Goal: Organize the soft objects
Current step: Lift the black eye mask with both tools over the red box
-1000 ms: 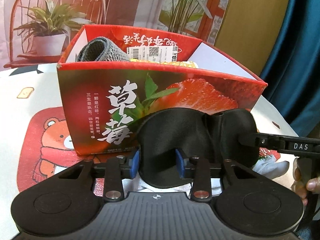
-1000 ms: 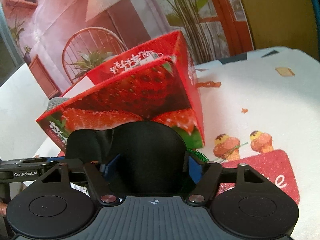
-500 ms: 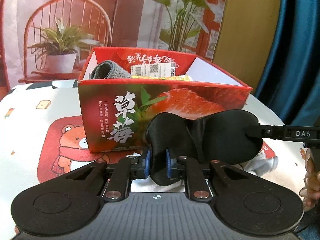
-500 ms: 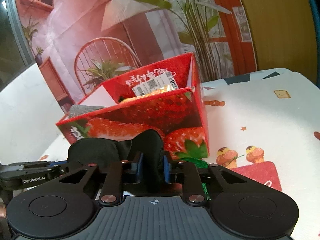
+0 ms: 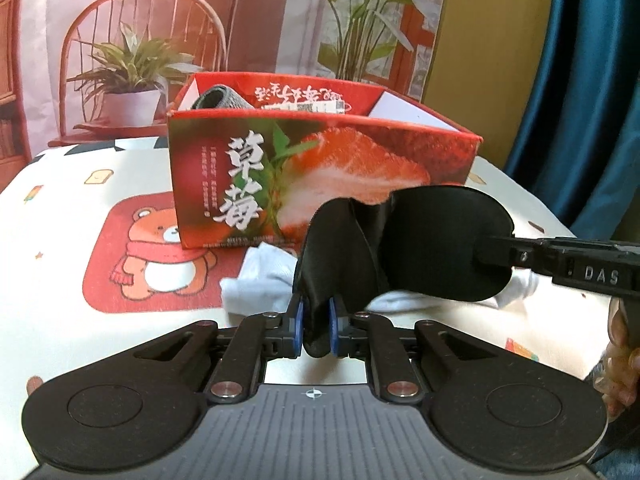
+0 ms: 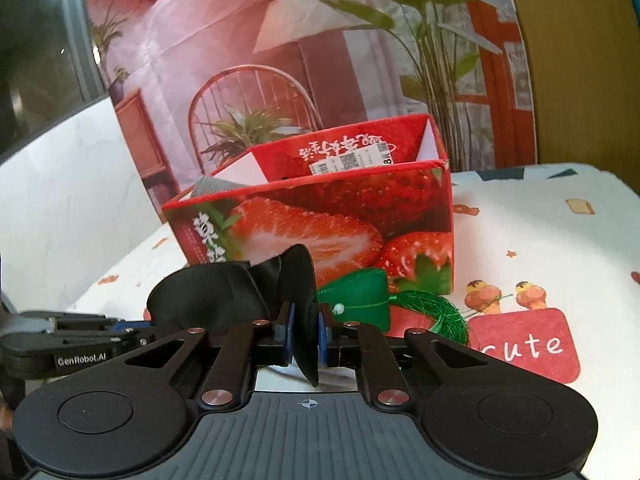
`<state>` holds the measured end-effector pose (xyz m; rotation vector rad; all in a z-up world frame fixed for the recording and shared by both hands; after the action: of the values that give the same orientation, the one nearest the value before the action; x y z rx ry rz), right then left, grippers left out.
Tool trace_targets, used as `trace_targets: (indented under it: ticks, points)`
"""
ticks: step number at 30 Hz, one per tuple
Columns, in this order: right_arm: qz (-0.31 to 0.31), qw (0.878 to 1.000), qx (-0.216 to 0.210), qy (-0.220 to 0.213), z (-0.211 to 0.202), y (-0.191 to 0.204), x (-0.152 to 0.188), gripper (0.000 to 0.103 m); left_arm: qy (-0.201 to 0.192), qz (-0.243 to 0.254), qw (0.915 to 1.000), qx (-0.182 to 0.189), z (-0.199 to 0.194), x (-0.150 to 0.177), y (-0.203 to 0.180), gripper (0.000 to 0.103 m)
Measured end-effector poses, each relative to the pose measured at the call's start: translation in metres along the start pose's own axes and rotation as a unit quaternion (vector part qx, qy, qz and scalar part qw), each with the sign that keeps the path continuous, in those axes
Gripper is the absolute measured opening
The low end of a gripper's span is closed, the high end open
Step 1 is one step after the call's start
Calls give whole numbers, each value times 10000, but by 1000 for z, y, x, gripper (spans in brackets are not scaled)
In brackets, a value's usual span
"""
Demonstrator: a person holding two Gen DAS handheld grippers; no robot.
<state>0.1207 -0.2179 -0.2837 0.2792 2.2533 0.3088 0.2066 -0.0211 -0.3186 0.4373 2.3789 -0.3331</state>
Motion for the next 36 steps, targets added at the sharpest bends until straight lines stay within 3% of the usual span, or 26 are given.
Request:
trace_targets:
  ticks: [6,21,30,36]
  points:
    - [-151,9998,8,107,1,12,14,9,30,10,10000,-28,1,7,-1,13]
    - [-45,9982,28,-598,-32,5,-19,9,-799,-28,9965,-243,-44,-20,5,11]
    - [-186,9940,-133,-1067,-56,13,-72,9,-1345,103,9904,-291,-76,-75,0,11]
    - [-379,9928,-92,-1136,-44,12,-124,9,-1408,213,9895,-246,-70,-125,0,11]
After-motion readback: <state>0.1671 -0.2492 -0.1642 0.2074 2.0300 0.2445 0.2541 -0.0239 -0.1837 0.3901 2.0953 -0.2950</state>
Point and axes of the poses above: each gripper's, at about its wrist camera, not at the fingertips, and z roughly the way its jaws point, y to its left, x to its underside, the point moved 9 cm from there along z, roughly the way its jaws point, and after that the axes turned 10 degrees about y, right-handed, at the moved point
